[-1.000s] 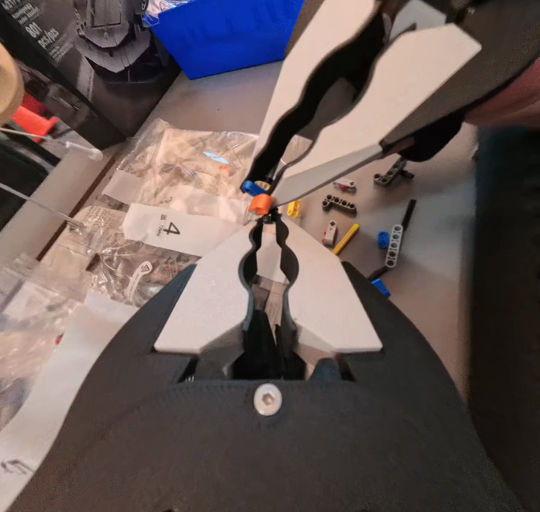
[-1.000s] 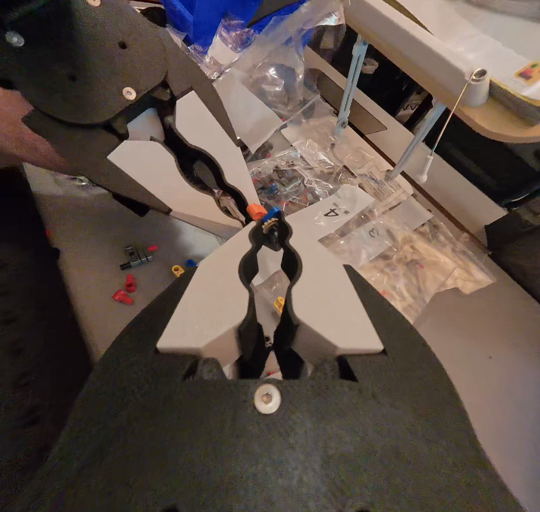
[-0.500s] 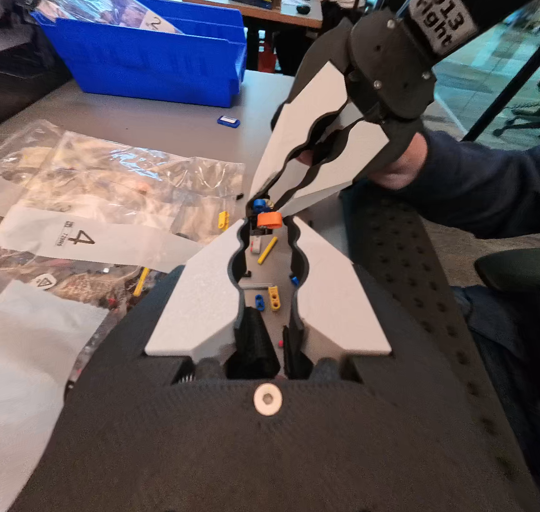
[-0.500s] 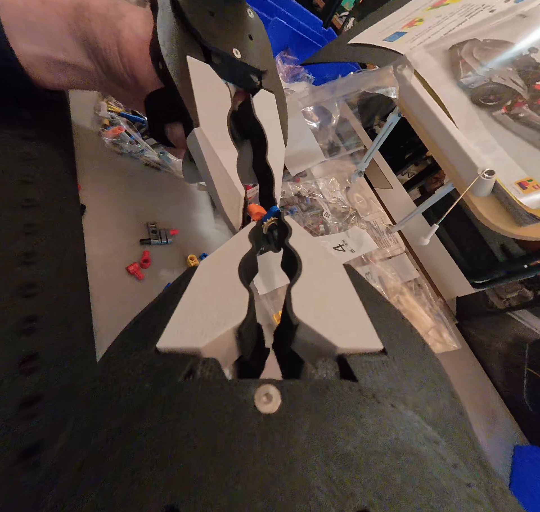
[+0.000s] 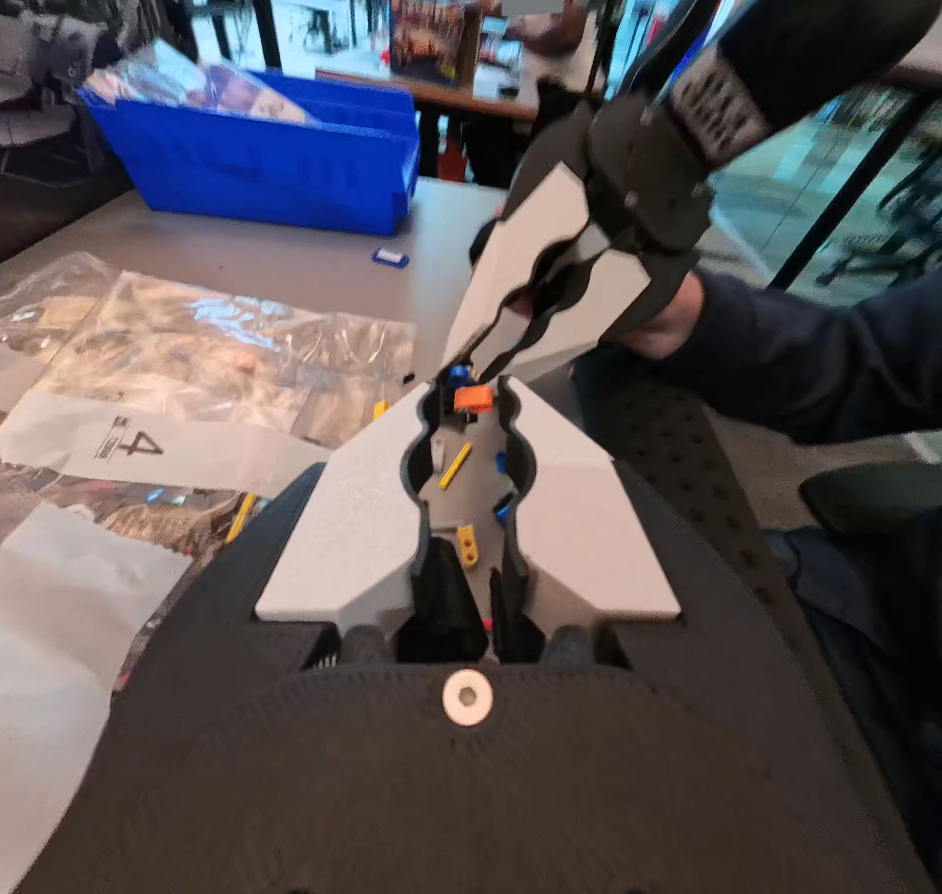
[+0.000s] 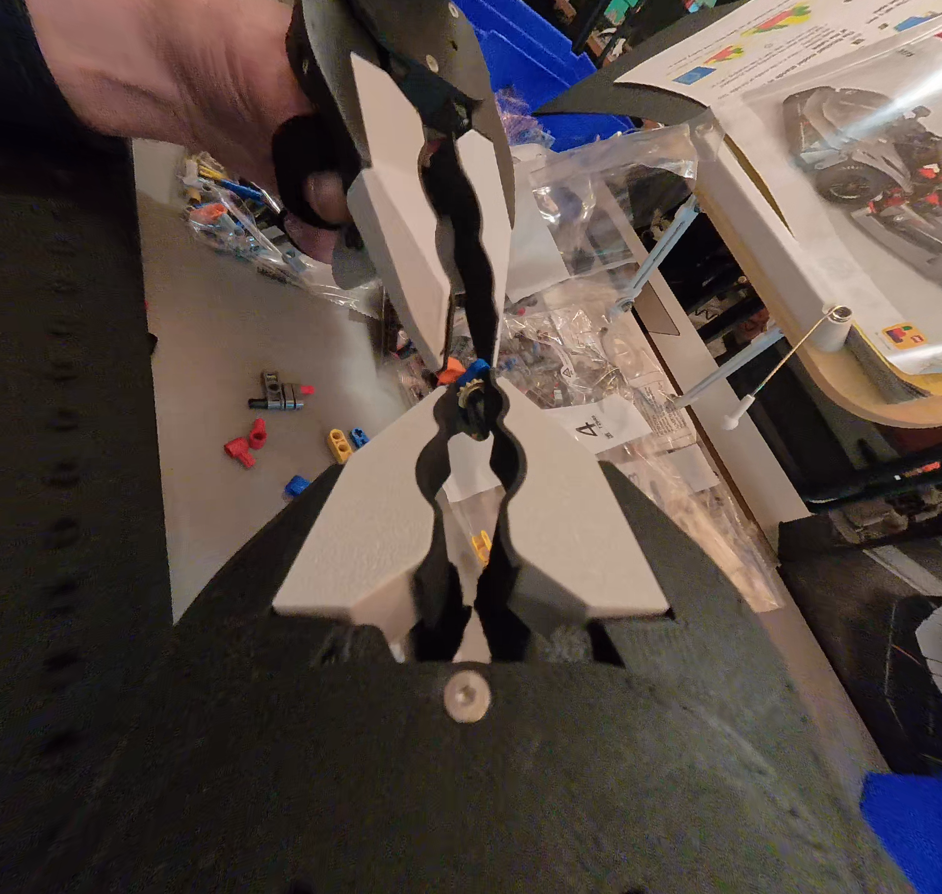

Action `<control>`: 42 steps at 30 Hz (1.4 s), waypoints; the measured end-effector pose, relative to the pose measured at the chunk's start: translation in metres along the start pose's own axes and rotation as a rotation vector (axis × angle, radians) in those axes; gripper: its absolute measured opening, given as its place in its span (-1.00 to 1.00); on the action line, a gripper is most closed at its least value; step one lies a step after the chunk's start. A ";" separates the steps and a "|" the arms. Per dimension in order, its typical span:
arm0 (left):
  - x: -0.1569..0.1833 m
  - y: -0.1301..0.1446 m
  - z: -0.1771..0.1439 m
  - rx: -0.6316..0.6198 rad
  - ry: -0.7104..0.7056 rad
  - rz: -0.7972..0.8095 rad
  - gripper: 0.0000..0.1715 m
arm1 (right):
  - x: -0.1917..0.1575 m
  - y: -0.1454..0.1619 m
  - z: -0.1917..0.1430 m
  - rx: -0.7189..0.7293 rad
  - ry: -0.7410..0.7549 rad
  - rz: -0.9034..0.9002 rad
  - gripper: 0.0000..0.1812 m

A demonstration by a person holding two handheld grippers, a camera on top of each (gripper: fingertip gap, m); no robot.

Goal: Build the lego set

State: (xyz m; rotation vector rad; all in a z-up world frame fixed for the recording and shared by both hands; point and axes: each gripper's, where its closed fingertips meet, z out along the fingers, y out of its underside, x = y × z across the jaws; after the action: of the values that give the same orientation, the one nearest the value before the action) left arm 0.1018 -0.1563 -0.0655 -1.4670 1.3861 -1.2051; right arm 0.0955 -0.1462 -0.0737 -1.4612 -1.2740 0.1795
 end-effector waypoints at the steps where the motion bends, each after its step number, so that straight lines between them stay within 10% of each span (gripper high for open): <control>1: 0.002 -0.007 -0.003 0.040 0.022 -0.015 -0.72 | -0.001 -0.002 0.000 0.012 -0.004 0.003 -0.92; 25: -0.019 -0.012 -0.032 0.090 -0.110 0.056 -0.86 | 0.026 0.011 -0.027 0.052 0.029 0.173 -0.92; 34: -0.014 0.060 -0.002 -0.290 -0.090 0.108 -0.80 | 0.002 0.015 -0.017 0.044 -0.114 0.125 -0.91; 42: -0.006 0.042 0.004 -0.191 -0.067 0.094 -0.63 | -0.018 0.018 -0.005 -0.003 -0.165 0.040 -0.91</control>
State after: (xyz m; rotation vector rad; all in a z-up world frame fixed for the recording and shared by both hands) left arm 0.0951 -0.1558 -0.1080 -1.5394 1.5409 -0.9786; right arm 0.1023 -0.1586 -0.0955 -1.4995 -1.3782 0.3314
